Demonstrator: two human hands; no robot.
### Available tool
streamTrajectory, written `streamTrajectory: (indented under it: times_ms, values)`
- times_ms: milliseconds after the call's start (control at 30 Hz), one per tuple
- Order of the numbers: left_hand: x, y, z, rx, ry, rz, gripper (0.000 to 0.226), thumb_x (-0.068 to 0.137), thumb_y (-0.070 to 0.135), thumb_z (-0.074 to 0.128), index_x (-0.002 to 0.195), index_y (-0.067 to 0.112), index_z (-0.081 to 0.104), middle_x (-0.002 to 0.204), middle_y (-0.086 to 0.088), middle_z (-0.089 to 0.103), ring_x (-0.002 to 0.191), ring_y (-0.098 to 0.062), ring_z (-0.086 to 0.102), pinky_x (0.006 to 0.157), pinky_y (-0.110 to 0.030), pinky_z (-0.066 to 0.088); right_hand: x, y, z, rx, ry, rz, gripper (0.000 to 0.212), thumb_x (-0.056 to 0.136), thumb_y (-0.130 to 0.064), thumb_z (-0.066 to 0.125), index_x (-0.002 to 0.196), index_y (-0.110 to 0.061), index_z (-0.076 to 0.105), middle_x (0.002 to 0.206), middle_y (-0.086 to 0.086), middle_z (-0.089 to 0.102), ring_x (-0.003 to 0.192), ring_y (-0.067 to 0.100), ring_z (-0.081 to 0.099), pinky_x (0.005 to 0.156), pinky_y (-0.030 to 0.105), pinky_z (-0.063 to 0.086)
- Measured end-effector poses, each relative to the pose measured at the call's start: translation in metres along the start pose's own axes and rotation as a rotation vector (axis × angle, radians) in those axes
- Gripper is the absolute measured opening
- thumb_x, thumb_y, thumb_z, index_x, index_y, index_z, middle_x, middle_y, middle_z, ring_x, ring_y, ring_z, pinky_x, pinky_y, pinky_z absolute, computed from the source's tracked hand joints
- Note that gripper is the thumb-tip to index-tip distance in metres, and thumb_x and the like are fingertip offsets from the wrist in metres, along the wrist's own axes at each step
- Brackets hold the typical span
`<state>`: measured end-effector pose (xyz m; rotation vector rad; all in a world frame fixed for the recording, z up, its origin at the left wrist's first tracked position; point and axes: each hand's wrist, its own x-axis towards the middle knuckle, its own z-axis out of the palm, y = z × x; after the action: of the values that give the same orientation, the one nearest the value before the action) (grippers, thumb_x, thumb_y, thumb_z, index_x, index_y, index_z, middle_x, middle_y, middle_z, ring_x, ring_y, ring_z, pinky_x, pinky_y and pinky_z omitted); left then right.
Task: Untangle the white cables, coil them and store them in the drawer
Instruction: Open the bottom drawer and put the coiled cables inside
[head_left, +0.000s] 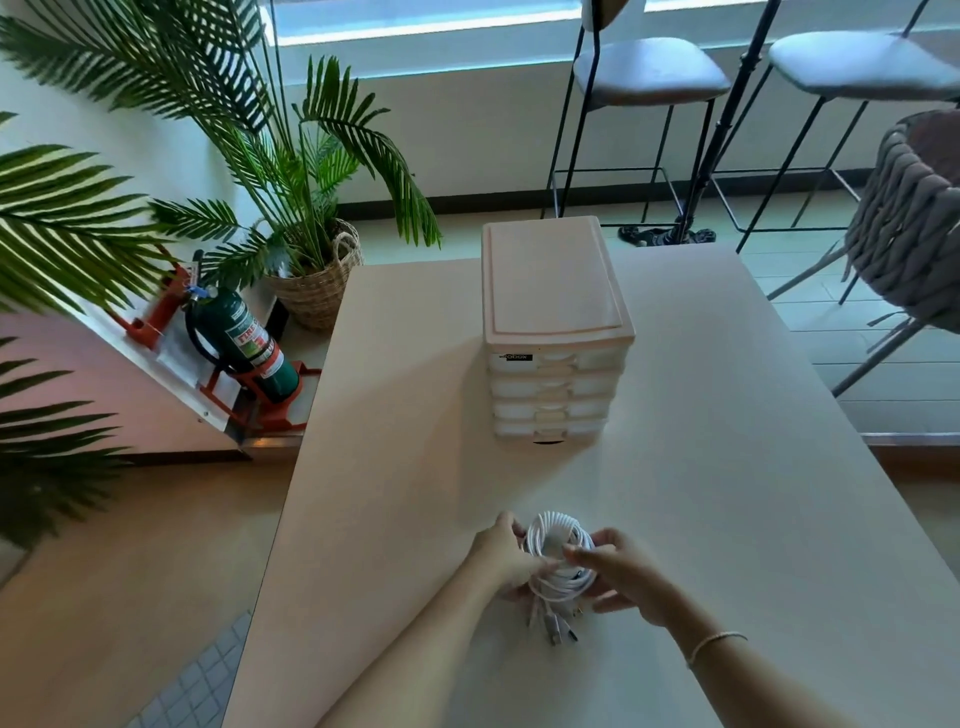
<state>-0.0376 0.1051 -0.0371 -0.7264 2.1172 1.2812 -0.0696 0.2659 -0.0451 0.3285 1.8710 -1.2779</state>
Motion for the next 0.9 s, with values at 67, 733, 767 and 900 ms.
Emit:
streamTrajectory:
  times_ms: [67, 733, 767, 900]
  values:
    - [0.002, 0.000, -0.001, 0.146, 0.023, 0.031, 0.046, 0.068, 0.036, 0.080, 0.092, 0.020, 0.045, 0.098, -0.002, 0.060, 0.068, -0.015, 0.057, 0.052, -0.025, 0.051, 0.000, -0.001, -0.004, -0.100, 0.020, -0.002, 0.032, 0.079, -0.032, 0.072, 0.099, -0.018, 0.051, 0.076, 0.007, 0.062, 0.055, 0.013, 0.057, 0.048, 0.026, 0.052]
    - [0.006, 0.003, -0.014, 0.335, -0.131, -0.021, 0.047, 0.064, 0.052, 0.078, 0.082, 0.021, 0.050, 0.079, -0.003, 0.058, 0.061, -0.019, 0.053, 0.063, -0.029, 0.049, 0.000, -0.005, -0.012, -0.327, 0.064, 0.003, 0.052, 0.073, -0.045, 0.074, 0.114, -0.022, 0.055, 0.071, 0.002, 0.056, 0.056, 0.011, 0.052, 0.044, 0.024, 0.047]
    - [0.007, 0.003, -0.015, 0.326, -0.139, -0.028, 0.046, 0.065, 0.051, 0.079, 0.081, 0.021, 0.049, 0.076, -0.003, 0.057, 0.058, -0.018, 0.050, 0.061, -0.028, 0.047, 0.000, -0.005, -0.013, -0.332, 0.064, 0.006, 0.052, 0.073, -0.046, 0.074, 0.114, -0.021, 0.054, 0.075, 0.003, 0.058, 0.058, 0.011, 0.053, 0.045, 0.023, 0.047]
    - [0.010, 0.008, -0.023, 0.322, -0.099, -0.039, 0.051, 0.068, 0.052, 0.076, 0.099, 0.018, 0.052, 0.081, -0.002, 0.059, 0.064, -0.017, 0.054, 0.066, -0.028, 0.050, 0.001, -0.011, -0.017, -0.344, 0.105, 0.003, 0.048, 0.079, -0.049, 0.066, 0.111, -0.015, 0.054, 0.085, 0.006, 0.062, 0.060, 0.012, 0.054, 0.045, 0.023, 0.047]
